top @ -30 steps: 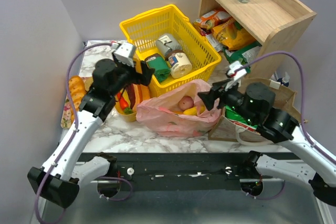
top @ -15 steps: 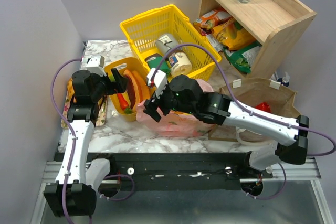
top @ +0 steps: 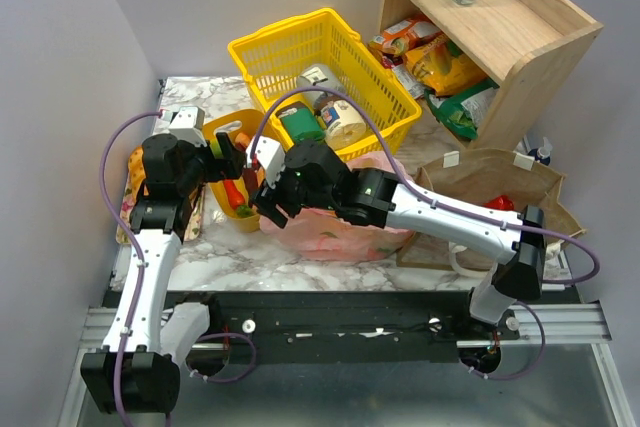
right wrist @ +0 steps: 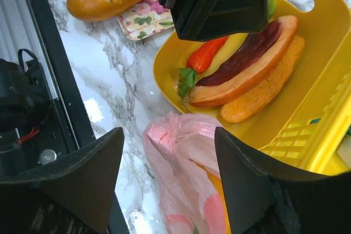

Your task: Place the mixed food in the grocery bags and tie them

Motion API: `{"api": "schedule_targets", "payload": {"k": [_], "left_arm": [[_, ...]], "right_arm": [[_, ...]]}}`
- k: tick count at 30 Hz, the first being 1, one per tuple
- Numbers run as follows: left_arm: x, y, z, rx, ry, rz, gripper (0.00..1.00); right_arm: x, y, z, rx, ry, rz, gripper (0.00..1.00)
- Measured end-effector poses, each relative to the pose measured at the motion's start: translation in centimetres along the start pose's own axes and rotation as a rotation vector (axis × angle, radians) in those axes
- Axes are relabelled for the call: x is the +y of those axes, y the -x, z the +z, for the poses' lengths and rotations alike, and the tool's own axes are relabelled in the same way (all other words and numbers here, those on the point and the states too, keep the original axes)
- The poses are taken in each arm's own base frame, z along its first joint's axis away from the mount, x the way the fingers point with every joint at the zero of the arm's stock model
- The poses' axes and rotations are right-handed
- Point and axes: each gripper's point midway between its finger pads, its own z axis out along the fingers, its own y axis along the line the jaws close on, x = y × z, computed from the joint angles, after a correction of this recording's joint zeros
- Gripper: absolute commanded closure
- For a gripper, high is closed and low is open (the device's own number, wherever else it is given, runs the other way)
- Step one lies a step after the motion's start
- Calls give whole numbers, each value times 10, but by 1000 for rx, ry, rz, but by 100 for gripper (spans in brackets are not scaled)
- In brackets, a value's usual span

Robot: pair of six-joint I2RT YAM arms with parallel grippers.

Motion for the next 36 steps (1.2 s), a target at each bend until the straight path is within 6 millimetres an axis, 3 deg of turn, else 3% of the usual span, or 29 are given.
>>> {"api": "schedule_targets", "payload": {"k": [3,4,7,8,13,16,21,24,28,36], "left_arm": [[0,1,-1,-4,1,3,1],[0,1,-1,-5,1,4,1],[-3,2,-2,-9,-13,8,1],[-5,2,-3,-9,-21,9,1],[-35,10,-11,-41,-153,57,1],[-61,20,-24,-108,-269,104,1],[-125,25,-62,-243,-601,174,1],[-153,24,-76,-264,-753,196,1],[-185,22,-83,-235,-900,223,1],[-215,31,-83,-231,-1000,267,1]], "right_arm": [[1,-5,3,18,4,-7,58],[1,-6,3,21,3,-6,76],[-2,-8,3,26,-14,-5,97],[-4,-8,3,27,-25,-4,99],[-24,-12,-10,30,-98,19,99],[-48,-8,-34,0,-151,62,99],[-85,15,-84,-106,-230,135,99],[-85,30,-101,-169,-209,168,99],[-75,41,-106,-213,-145,191,99],[-55,43,-104,-226,-38,217,99]]}}
